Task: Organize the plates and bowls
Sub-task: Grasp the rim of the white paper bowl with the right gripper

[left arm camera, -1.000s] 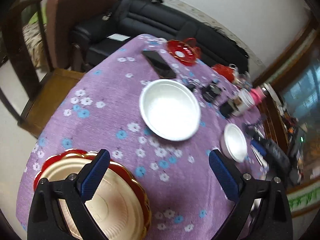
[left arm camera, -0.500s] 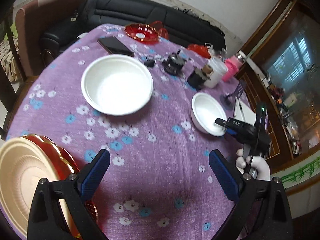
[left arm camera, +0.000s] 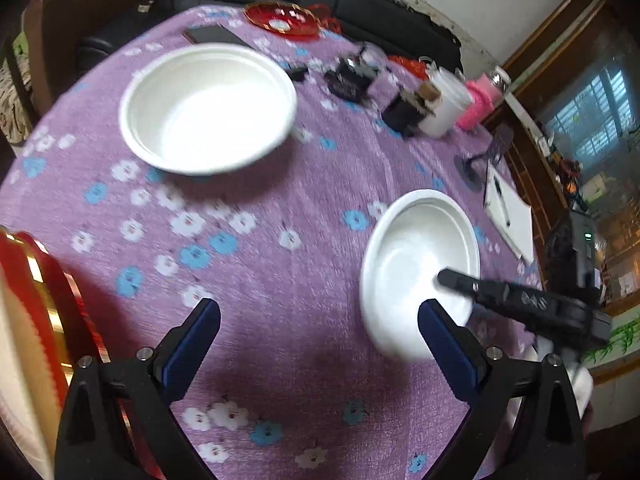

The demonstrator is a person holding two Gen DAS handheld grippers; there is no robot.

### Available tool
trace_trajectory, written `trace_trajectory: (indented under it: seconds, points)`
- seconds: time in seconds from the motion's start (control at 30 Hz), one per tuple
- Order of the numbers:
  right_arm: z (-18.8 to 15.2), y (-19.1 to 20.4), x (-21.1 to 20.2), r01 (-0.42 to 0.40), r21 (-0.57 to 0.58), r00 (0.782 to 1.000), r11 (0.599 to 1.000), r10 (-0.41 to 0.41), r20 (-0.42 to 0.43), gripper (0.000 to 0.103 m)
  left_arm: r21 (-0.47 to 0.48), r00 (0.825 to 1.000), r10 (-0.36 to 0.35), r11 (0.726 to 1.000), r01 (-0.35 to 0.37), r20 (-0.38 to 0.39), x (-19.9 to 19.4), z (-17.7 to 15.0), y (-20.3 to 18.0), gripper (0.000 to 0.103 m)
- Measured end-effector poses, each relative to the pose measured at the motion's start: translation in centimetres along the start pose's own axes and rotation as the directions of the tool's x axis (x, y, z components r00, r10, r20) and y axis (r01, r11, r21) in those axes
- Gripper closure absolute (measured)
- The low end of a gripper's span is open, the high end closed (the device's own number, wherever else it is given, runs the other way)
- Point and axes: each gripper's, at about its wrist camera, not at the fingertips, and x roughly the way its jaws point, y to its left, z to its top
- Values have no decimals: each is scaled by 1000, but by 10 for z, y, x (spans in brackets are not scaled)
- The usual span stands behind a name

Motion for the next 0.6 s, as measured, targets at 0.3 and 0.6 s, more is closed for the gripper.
trace_trajectory:
  seconds: [0.3, 0.6]
  points:
    - [-29, 12, 6, 101, -85, 995, 991, -99, 29, 86, 3, 998, 13, 1000, -13, -65, 48, -8, -4, 46]
    - [-44, 22, -6, 136, -96, 987, 986, -126, 104, 85, 35, 996, -17, 999, 20, -89, 53, -10, -20, 91]
